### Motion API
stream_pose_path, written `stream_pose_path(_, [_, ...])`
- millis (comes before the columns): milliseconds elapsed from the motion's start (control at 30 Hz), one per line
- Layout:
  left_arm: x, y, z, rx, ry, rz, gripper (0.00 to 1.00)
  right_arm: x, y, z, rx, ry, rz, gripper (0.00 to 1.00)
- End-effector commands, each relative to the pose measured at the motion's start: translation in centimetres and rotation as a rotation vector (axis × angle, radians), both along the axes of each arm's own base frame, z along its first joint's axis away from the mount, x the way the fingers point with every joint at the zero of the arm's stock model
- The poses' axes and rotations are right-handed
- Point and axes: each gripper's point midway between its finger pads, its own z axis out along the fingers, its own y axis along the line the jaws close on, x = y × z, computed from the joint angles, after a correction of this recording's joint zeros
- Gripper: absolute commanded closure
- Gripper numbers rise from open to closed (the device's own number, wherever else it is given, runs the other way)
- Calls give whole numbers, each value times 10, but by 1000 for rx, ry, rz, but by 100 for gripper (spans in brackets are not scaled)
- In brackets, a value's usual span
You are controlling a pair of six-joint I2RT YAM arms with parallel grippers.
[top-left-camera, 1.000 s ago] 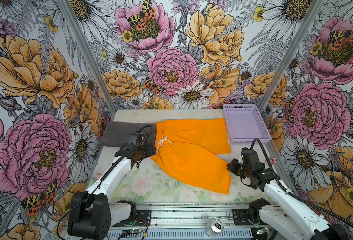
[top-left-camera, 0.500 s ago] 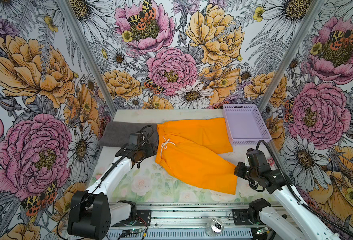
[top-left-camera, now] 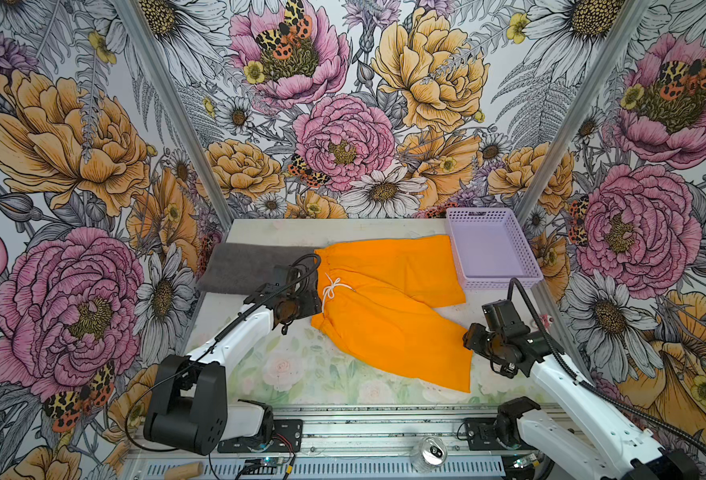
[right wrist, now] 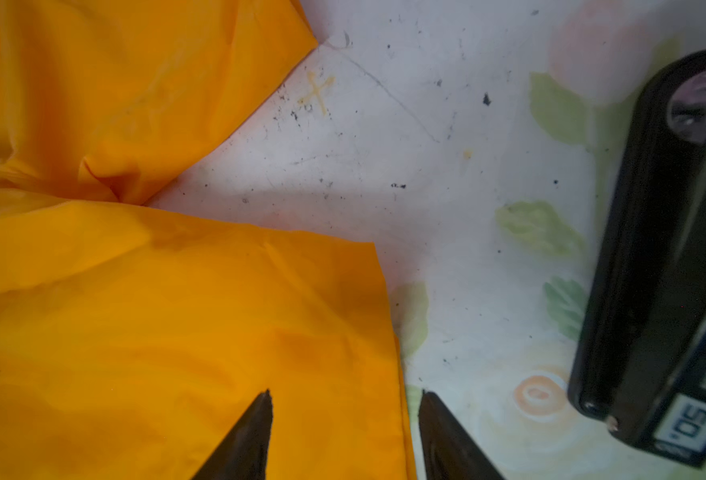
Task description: Fold and stack the mixed laundry pile
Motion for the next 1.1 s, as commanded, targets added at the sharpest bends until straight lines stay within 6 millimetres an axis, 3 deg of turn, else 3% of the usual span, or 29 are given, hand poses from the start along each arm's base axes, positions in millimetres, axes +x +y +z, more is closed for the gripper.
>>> stream_pose_path(0, [6,-9,-8,5,6,-54,21,23,3,-11,29,-46,0,41])
stream_pose_path(233, [4,-22,-24,21,32,-90,23,42,-7,-27,68,-90,-40,46])
stream_pose_path(367, [1,-29,-40,47,65,-110,27,51,-10,-21,88,-135,-41,69])
stream_pose_path(500, [-5,-26,-56,70,112,-97,42,56,-4,-13,123,-165,-10,100])
stream_pose_path(633, [-12,-22,-63,81,134,-84,56,52,1,-4,155,-179,9,100])
stream_pose_path(767, [-14,-19,-66,87,141,-71,62,45,8,8,195,-207,26,100])
stream_pose_path(933, [-15,-18,-69,90,151,-63,68,25,51,49,291,-276,158,100])
stream_pose_path(1067, [-16,-18,-71,92,157,-63,70,-6,87,48,333,-199,288,100])
